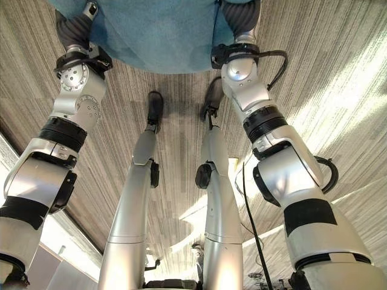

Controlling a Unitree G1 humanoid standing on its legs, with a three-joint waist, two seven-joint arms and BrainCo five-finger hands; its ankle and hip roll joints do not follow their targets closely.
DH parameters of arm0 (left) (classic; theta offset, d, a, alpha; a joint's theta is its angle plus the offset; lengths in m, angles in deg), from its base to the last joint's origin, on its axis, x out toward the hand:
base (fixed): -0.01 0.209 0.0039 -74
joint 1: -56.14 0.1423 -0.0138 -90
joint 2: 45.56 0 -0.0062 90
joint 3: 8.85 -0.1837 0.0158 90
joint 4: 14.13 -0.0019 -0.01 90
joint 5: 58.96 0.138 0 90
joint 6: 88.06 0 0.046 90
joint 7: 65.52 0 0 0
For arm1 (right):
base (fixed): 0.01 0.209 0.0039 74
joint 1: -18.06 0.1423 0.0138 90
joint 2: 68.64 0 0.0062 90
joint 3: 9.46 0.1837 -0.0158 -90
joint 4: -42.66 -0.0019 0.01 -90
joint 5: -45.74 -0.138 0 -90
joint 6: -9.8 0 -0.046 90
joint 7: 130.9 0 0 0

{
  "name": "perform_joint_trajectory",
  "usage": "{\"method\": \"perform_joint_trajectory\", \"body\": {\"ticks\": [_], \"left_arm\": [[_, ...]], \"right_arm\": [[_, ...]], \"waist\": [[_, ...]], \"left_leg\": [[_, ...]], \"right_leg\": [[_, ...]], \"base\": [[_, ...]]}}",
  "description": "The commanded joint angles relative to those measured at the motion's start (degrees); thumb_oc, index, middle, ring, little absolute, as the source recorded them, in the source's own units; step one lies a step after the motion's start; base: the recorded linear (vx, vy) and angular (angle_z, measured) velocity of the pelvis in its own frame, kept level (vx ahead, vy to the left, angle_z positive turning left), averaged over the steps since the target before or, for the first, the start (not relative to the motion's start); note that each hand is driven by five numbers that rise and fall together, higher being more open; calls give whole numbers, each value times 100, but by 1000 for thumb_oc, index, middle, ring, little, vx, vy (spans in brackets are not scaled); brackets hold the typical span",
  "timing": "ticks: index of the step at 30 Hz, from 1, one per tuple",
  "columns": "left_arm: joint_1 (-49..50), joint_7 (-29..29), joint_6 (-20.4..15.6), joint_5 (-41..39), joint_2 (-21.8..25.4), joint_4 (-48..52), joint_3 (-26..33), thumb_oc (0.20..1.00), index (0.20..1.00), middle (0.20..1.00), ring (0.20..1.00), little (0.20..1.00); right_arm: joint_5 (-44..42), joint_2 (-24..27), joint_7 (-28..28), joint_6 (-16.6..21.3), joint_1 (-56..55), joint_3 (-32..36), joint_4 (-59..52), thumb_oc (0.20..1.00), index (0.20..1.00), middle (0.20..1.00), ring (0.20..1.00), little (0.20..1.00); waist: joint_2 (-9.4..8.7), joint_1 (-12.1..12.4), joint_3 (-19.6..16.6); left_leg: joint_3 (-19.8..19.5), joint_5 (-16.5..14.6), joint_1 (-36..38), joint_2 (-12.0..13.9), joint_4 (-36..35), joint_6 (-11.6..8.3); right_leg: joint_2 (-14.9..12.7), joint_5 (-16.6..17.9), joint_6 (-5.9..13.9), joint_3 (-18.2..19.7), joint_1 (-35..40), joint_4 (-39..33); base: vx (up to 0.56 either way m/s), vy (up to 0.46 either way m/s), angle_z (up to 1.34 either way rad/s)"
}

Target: Pick up all the scattered cushions and arrange them neatly on the sofa.

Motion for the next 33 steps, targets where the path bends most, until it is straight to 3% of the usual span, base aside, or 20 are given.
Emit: {"method": "perform_joint_trajectory", "body": {"ticks": [1, 5, 9, 10, 11, 13, 20, 28, 32, 33], "left_arm": [[411, -293, -831, 343, -392, 1161, 168, 200, 200, 200, 200, 200], [1456, -437, -791, 798, -666, 1878, 368, 200, 200, 200, 200, 200], [2308, -625, -686, 1258, -809, 2258, 430, 200, 200, 200, 200, 200], [2642, -741, -667, 1371, -832, 2433, 416, 200, 200, 200, 200, 200], [2866, -783, -648, 1473, -827, 2536, 446, 200, 200, 200, 200, 200], [3503, -1012, -620, 1656, -866, 2902, 383, 200, 200, 200, 200, 200], [5412, -1572, -417, 1685, -1025, 3308, 381, 200, 200, 200, 200, 200], [6333, -1791, -247, 1682, -807, 3435, 553, 200, 200, 200, 200, 200], [6364, -1786, -258, 1817, -819, 3371, 507, 200, 200, 200, 200, 200], [6277, -1747, -287, 1872, -801, 3403, 473, 200, 200, 200, 200, 200]], "right_arm": [[477, -860, 215, 628, -136, -177, -885, 200, 200, 200, 200, 200], [787, -452, 352, 617, -984, 287, -1588, 200, 200, 200, 200, 200], [1033, -391, 546, 683, -1906, 687, -2221, 200, 200, 200, 200, 200], [1106, -409, 638, 704, -2281, 807, -2420, 200, 200, 200, 200, 200], [1149, -396, 698, 730, -2543, 884, -2596, 200, 200, 200, 200, 200], [1319, -367, 897, 727, -3274, 990, -2923, 200, 200, 200, 200, 200], [1574, -437, 1563, 584, -5490, 1287, -3558, 200, 200, 200, 200, 200], [1757, -351, 1867, 448, -6439, 1516, -3725, 200, 200, 200, 200, 200], [1821, -253, 1703, 486, -6722, 1810, -3899, 200, 200, 200, 200, 200], [1758, -172, 1629, 510, -6721, 1860, -3925, 200, 200, 200, 200, 200]], "waist": [[350, -111, -965], [435, -70, -945], [500, -39, -960], [524, -51, -965], [560, -33, -1021], [581, -21, -1100], [594, 23, -1592], [683, 137, -1939], [700, 69, -2059], [622, 48, -2099]], "left_leg": [[-744, -47, 919, 200, -1124, -167], [-683, -45, 1661, 124, -1278, -217], [-699, -6, 2491, 96, -1593, -272], [-656, 161, 2738, 57, -1722, -264], [-691, 33, 3087, 103, -1864, -284], [-644, 172, 3645, 54, -2064, -260], [-413, -82, 5613, 121, -2374, -108], [-253, -96, 6560, 281, -2701, 15], [-458, 56, 6659, 448, -2645, -284], [-511, 237, 6439, 549, -2225, -441]], "right_leg": [[-474, -1425, 1150, -75, 367, 1204], [-488, -1396, 1151, -163, 1103, 1110], [-527, -1372, 1167, -280, 1977, 810], [-589, -1192, 1116, -362, 2272, 621], [-526, -1320, 1177, -390, 2594, 521], [-564, -1136, 1141, -516, 3248, 215], [-575, -1126, 1188, -545, 5422, -351], [-406, -1321, 1238, -462, 6175, -330], [-251, -1683, 1066, -434, 6590, -382], [-210, -1678, 997, -574, 6844, -615]], "base": [[-45, 8, 5], [-48, -2, 7], [-25, -15, -8], [22, 3, 16], [-32, 33, 7], [9, 15, -2], [122, 41, -1], [126, 31, -17], [160, -155, 8], [163, -167, 94]]}}
